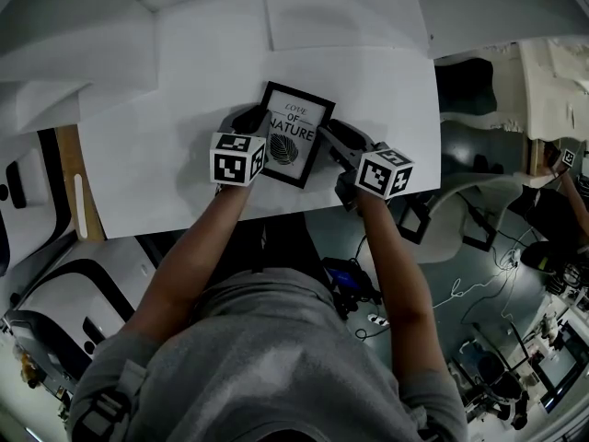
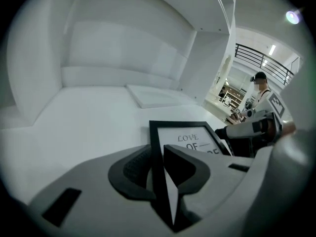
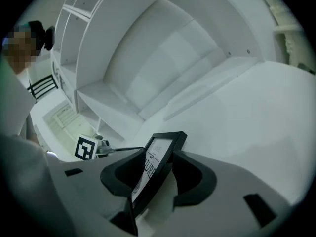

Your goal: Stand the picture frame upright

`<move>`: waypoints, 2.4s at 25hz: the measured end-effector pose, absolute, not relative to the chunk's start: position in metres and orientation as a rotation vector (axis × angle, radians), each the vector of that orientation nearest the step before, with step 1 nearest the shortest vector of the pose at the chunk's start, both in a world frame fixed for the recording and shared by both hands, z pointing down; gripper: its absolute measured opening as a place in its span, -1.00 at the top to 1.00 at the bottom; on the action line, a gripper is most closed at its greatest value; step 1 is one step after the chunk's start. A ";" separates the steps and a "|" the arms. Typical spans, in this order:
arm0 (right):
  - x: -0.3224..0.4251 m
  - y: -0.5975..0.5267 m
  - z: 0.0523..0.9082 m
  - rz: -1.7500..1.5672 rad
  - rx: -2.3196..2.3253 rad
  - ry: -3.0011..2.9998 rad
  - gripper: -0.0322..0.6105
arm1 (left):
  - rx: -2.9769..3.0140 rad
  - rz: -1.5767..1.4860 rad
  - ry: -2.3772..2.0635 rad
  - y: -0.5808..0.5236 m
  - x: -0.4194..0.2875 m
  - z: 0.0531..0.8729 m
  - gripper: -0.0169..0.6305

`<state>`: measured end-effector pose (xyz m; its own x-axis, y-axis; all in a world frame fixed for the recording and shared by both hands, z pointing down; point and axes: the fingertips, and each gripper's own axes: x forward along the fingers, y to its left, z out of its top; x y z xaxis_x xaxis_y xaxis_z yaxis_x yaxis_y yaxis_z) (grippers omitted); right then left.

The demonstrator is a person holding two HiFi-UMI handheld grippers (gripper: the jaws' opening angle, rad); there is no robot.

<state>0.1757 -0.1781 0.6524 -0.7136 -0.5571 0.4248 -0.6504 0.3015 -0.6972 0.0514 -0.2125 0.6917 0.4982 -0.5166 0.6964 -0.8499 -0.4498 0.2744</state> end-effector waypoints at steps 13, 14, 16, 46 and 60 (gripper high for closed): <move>0.172 -0.151 0.664 1.561 1.051 -2.395 0.39 | 2.204 0.574 -1.117 -0.213 0.044 0.679 0.74; 0.171 -0.148 0.666 1.559 1.045 -2.382 0.38 | 2.204 0.562 -1.116 -0.213 0.044 0.678 0.74; 0.171 -0.145 0.668 1.568 1.031 -2.365 0.39 | 2.210 0.533 -1.114 -0.214 0.043 0.675 0.74; 0.126 -0.169 0.581 1.619 0.846 -2.683 0.64 | 2.373 0.255 -1.050 -0.203 0.019 0.635 0.71; 0.119 -0.168 0.498 1.413 0.718 -2.833 0.64 | 2.373 0.029 -0.785 -0.191 0.005 0.572 0.43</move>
<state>0.1188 -0.1681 0.4985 -0.8971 -0.4301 0.1013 -0.3397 0.5245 -0.7807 0.0053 -0.1908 0.5717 0.8220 -0.5303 0.2077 -0.5440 -0.6232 0.5618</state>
